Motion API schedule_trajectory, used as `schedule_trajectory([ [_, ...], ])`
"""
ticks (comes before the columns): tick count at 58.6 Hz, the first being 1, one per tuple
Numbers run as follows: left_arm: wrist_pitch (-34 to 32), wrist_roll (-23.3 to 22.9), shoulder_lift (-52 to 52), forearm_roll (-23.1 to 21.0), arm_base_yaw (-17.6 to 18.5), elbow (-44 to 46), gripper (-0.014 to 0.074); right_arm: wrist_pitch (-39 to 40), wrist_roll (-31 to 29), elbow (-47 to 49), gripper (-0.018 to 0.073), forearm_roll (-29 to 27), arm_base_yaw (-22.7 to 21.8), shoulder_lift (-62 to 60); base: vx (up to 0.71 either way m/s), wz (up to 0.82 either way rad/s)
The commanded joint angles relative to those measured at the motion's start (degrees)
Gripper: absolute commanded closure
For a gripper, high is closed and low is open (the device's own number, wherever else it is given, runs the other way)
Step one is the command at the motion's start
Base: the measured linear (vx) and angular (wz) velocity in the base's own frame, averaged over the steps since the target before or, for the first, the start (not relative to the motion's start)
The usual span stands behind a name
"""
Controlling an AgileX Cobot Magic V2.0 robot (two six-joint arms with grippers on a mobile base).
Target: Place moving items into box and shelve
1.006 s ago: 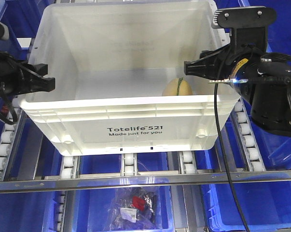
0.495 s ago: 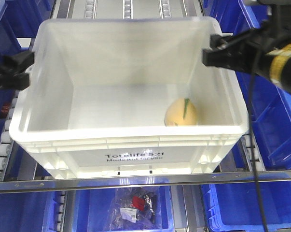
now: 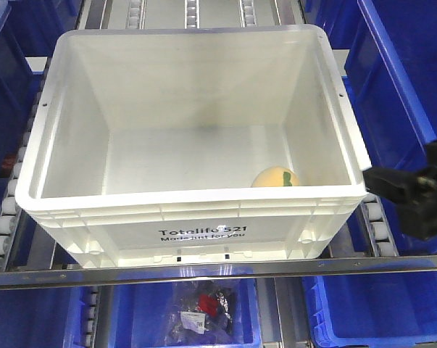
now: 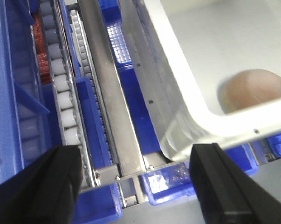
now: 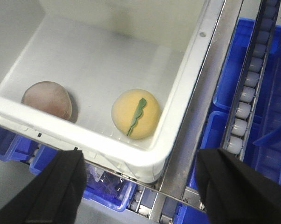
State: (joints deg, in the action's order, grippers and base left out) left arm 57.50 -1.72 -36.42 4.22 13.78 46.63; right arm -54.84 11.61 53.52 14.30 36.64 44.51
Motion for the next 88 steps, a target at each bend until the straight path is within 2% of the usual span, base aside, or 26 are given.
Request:
schedule_trajectory([
  [1, -1.63, 0.81, 2.72, -0.85, 0.26, 2.04, 0.0002, 1.88, -0.65, -0.84, 0.0032, 0.96, 0.02, -3.45, 0.0, 0.0],
  [12, -1.31, 2.69, 6.0, -1.65, 0.26, 2.04, 0.0007, 3.01, -0.65, -6.73, 0.006, 0.61, 0.02, -9.78, 0.0, 0.0],
  [18, -1.25, 2.69, 5.99, -1.65, 0.26, 2.04, 0.0057, 2.87, -0.65, -7.09, 0.0106, 0.74, 0.02, -11.15, 0.0, 0.0],
  [27, -1.38, 2.59, 5.99, -1.65, 0.26, 2.04, 0.0188, 2.72, -0.65, -7.09, 0.0247, 0.74, 0.02, -11.73, 0.0, 0.0],
  [39, -1.68, 2.44, 5.99, -1.65, 0.26, 2.04, 0.0376, 2.72, -0.65, -7.09, 0.0486, 0.68, 0.02, -11.73, 0.0, 0.0],
  [46, -2.24, 2.37, 5.99, -1.65, 0.26, 2.04, 0.0459, 2.72, -0.65, -7.09, 0.0581, 0.68, 0.02, -11.73, 0.0, 0.0],
  [59, -6.31, -0.53, 5.99, -1.51, 0.26, 2.04, 0.0545, 2.72, -0.65, -7.09, 0.0575, 0.84, 0.02, -11.73, 0.0, 0.0],
  [66, -8.81, -0.52, 5.99, -1.49, 0.26, 2.04, 0.0549, 2.73, -0.65, -7.09, 0.0575, 0.72, 0.02, -11.73, 0.0, 0.0],
  [88, -8.76, -0.52, 5.99, -1.49, 0.26, 2.04, 0.0546, 2.73, -0.65, -7.09, 0.0575, 0.72, 0.02, -11.73, 0.0, 0.0],
])
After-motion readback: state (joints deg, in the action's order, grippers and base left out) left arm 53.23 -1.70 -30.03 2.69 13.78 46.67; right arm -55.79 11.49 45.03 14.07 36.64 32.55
